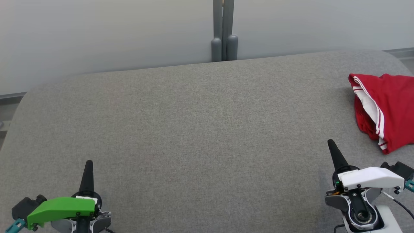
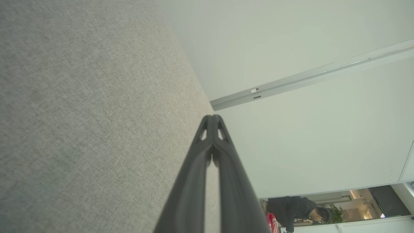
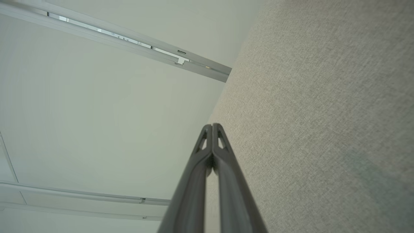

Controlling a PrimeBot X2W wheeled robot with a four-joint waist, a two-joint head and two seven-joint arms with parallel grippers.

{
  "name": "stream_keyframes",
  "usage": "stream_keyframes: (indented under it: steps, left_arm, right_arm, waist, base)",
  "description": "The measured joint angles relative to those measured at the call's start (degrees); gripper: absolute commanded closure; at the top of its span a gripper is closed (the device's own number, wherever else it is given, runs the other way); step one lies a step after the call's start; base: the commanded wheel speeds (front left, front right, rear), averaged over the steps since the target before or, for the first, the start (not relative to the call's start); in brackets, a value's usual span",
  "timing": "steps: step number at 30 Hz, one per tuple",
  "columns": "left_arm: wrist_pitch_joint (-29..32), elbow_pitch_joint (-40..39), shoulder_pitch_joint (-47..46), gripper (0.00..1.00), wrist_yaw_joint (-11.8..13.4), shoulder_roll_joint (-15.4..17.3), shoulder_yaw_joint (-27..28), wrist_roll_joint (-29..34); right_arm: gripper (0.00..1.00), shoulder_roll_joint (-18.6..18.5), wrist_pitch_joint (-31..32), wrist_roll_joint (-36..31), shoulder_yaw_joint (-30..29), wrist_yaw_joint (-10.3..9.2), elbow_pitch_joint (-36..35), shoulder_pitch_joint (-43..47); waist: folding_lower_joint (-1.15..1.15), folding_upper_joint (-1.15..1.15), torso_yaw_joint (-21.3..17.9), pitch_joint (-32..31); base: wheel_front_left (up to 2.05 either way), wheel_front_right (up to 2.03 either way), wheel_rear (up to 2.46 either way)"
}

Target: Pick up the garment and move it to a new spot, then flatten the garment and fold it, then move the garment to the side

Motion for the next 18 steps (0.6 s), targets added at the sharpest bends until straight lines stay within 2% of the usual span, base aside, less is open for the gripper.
stream_keyframes:
  steps: [18]
  left_arm:
    - [2.3, -1.1, -0.8, 1.00, -0.3, 0.1, 0.6, -8.6]
  right_arm:
    - [1.00, 0.1, 2.3, 9.3, -1.2, 0.00, -1.3, 0.2]
  waist:
    - [0.00, 0.00, 0.7, 0.0]
  base:
    - [0.00, 0.00, 0.00]
